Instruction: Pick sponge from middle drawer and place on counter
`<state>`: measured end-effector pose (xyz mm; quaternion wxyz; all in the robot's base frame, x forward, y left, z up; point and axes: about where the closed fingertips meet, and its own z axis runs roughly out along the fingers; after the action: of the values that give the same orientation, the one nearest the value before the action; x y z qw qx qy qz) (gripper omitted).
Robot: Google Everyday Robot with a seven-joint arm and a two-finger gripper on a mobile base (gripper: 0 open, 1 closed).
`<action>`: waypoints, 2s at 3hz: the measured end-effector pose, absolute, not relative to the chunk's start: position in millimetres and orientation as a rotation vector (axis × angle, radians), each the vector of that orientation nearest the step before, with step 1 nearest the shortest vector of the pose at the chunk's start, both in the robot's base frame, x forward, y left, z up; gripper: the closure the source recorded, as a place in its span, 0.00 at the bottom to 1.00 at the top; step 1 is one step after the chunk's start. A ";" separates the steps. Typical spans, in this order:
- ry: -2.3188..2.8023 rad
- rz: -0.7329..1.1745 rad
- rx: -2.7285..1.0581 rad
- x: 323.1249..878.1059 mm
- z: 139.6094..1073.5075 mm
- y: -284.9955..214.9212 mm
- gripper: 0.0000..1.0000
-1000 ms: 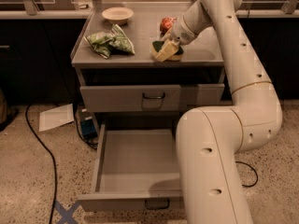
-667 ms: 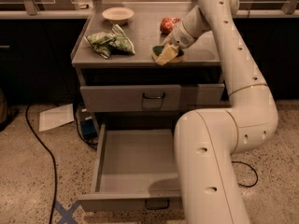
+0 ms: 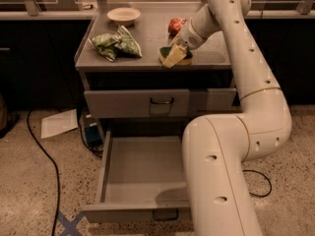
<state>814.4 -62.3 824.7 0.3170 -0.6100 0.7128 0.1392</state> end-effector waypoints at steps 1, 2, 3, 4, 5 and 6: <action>1.841 0.303 -1.569 820.4 856.3 -62.6 1.00; 1.837 0.265 -1.556 825.1 864.8 -63.9 1.00; 1.886 0.272 -1.565 828.9 838.1 -67.2 1.00; 1.909 0.284 -1.573 829.9 826.2 -68.1 1.00; 1.909 0.284 -1.573 827.4 828.5 -67.3 0.82; 1.909 0.284 -1.573 827.4 828.5 -67.3 0.59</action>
Offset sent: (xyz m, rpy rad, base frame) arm 0.0629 -0.0258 0.0769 -0.0271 -0.1195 -0.0645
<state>827.4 -67.3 828.5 0.3202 -0.5986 0.7263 0.1079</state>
